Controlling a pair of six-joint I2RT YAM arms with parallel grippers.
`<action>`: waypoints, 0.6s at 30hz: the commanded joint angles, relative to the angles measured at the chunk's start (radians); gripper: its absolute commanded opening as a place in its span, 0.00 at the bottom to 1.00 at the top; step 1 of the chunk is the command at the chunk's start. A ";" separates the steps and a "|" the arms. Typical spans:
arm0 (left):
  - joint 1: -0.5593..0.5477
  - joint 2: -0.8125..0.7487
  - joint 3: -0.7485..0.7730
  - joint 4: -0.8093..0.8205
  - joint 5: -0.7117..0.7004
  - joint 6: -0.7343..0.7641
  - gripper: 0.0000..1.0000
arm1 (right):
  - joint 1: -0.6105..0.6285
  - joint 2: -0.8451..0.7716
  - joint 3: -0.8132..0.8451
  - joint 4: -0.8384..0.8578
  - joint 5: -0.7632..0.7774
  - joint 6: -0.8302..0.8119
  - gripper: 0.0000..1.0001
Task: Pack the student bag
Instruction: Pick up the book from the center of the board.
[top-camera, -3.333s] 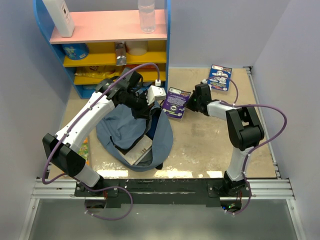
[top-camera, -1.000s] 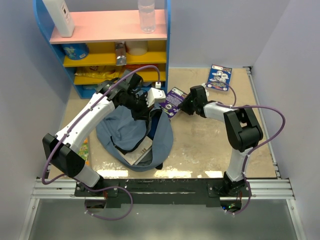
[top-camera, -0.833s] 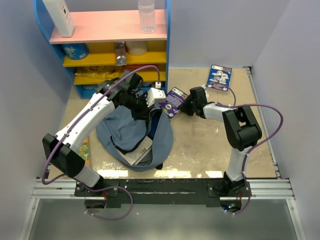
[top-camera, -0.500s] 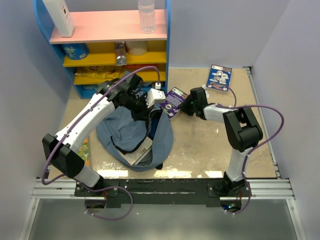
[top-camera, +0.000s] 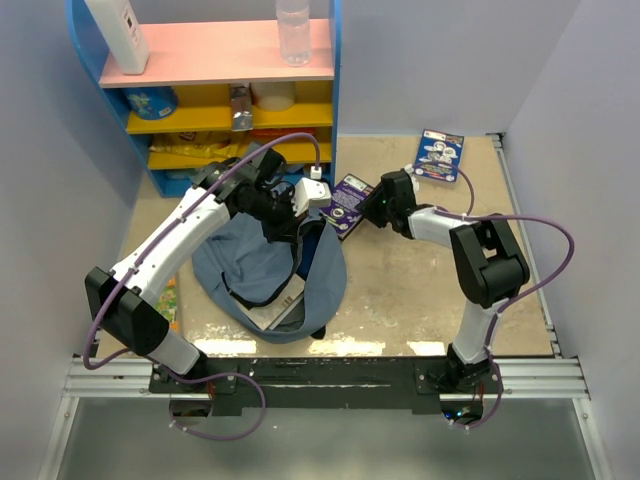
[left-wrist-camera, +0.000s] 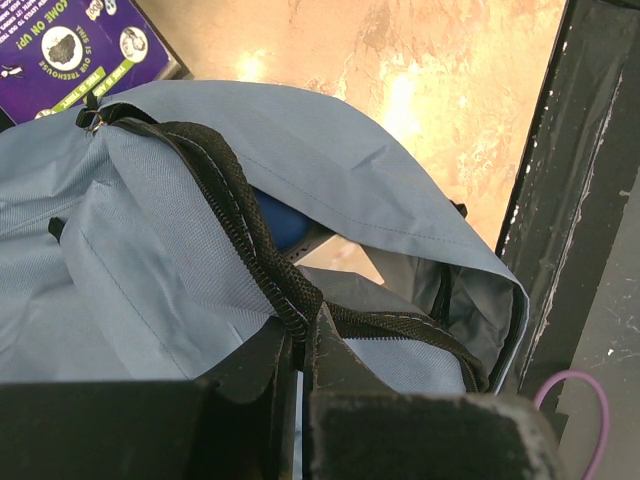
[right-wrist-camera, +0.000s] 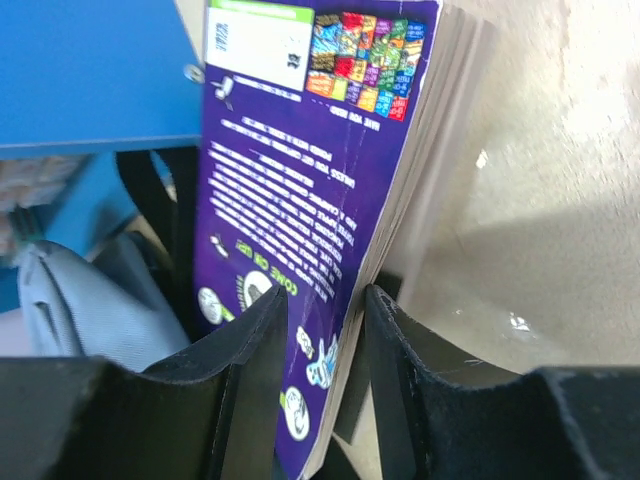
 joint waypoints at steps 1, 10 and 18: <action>-0.004 -0.028 0.002 0.015 0.017 0.010 0.00 | 0.013 -0.049 0.057 0.115 0.023 -0.004 0.40; -0.004 -0.035 0.002 0.011 0.008 0.016 0.00 | 0.019 0.045 0.076 0.138 0.026 0.043 0.40; -0.004 -0.035 0.009 0.005 0.007 0.014 0.00 | 0.042 0.100 0.126 0.018 0.081 0.091 0.37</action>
